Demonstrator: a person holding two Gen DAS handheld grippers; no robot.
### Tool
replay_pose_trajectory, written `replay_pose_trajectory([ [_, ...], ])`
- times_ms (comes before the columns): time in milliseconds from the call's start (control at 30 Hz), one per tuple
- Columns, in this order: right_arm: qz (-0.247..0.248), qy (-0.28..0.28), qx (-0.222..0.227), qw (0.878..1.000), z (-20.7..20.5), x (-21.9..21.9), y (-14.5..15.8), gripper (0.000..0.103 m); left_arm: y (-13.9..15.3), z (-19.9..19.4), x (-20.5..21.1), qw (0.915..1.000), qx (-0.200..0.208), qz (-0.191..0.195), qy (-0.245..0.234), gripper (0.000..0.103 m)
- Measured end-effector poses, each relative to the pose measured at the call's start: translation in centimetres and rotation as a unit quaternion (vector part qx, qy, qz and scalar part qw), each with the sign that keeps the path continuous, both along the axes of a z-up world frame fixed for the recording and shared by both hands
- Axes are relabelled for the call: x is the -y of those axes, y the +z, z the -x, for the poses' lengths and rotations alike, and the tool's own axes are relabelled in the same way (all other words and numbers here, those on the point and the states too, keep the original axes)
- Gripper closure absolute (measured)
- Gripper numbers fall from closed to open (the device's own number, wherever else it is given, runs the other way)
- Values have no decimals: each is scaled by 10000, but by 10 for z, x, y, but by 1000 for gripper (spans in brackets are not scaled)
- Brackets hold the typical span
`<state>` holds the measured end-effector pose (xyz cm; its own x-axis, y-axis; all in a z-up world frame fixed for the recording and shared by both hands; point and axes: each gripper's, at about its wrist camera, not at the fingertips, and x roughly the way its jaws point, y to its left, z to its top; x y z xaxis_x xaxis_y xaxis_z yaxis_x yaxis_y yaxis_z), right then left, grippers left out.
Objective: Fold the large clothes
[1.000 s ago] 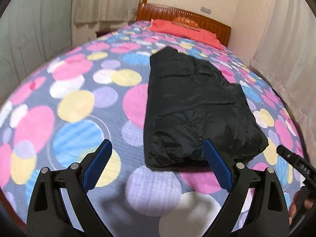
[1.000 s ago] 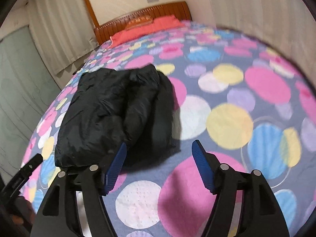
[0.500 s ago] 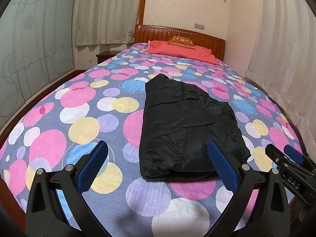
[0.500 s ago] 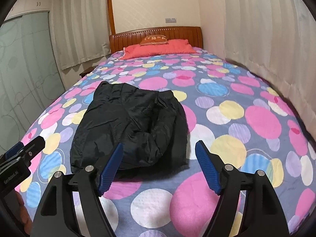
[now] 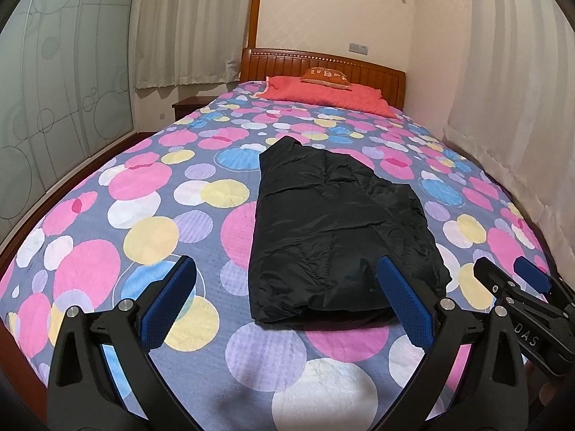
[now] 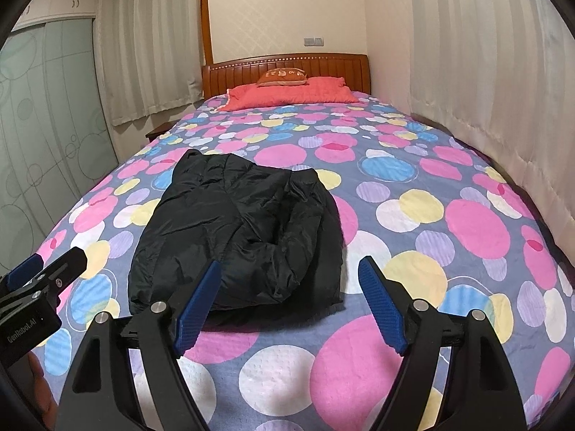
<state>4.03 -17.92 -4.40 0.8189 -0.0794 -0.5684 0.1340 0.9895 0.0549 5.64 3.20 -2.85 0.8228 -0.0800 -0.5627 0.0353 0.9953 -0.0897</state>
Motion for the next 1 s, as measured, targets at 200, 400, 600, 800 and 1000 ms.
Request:
replay_pose_trajectory([
  [200, 7, 33, 24, 10000, 0, -4, 3, 25, 0, 1, 0, 10000, -1, 15, -2, 2],
  [400, 14, 45, 39, 10000, -1, -4, 5, 25, -1, 1, 1, 10000, -8, 12, -2, 2],
  [600, 41, 43, 48, 10000, -1, -6, 5, 25, -1, 1, 1, 10000, -10, 21, -6, 2],
  [800, 43, 44, 63, 10000, -1, -7, 5, 25, -1, 1, 1, 10000, -7, 20, -7, 2],
  [1000, 40, 45, 60, 10000, 0, -10, 4, 25, -1, 1, 1, 10000, -11, 20, -7, 2],
])
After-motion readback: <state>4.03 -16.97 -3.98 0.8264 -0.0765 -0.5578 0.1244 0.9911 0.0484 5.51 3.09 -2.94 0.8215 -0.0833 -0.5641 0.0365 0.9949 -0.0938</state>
